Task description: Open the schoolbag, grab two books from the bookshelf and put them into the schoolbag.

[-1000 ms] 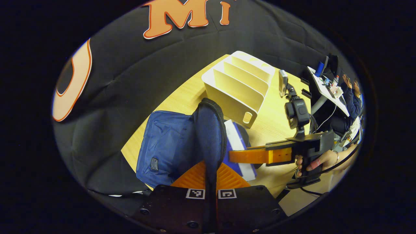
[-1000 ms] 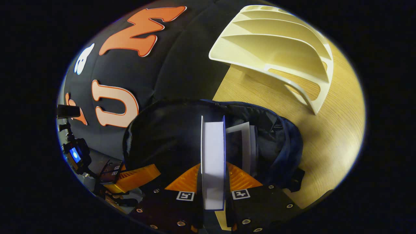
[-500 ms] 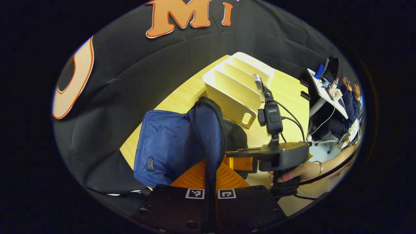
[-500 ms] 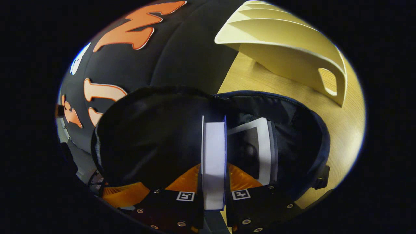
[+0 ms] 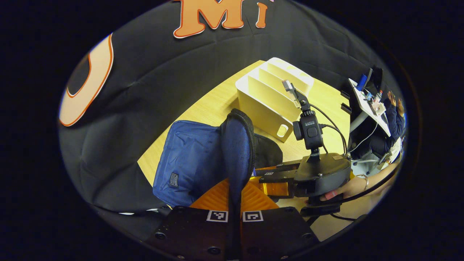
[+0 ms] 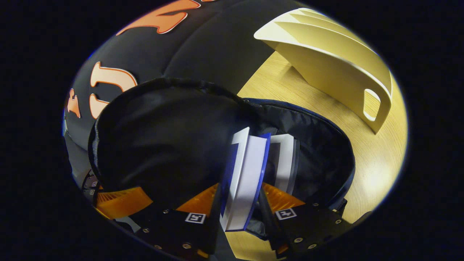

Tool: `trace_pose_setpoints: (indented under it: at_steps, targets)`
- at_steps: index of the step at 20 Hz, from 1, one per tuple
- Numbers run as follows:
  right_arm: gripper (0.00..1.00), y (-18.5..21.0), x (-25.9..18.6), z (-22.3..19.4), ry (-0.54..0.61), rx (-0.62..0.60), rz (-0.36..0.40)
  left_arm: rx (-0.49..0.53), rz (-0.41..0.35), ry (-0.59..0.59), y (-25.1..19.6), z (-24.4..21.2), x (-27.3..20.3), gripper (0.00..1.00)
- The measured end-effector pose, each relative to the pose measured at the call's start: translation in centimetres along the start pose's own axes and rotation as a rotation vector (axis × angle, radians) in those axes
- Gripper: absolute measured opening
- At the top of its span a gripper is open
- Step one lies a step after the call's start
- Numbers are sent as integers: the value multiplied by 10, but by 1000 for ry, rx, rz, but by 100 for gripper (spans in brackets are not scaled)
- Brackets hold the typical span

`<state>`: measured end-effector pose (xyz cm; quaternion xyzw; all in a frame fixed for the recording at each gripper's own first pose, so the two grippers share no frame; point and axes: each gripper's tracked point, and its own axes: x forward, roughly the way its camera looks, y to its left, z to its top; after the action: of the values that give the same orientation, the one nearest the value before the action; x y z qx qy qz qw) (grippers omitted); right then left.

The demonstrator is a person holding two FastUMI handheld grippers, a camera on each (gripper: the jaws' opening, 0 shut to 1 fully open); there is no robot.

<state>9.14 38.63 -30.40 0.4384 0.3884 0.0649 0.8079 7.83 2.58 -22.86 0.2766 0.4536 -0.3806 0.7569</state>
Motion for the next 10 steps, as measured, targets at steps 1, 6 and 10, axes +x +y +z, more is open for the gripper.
trace_pose_setpoints:
  at_steps: [1,6,10]
  targets:
    - [66,-2,-2,-2,13,2,-8,3,5,3,1,0,1,0]
    - [94,-9,-17,-1,14,-35,-47,-8,19,0,7,-2,-4,0]
    - [97,-17,-36,6,-6,-87,-69,-17,23,-7,8,-4,-6,1]
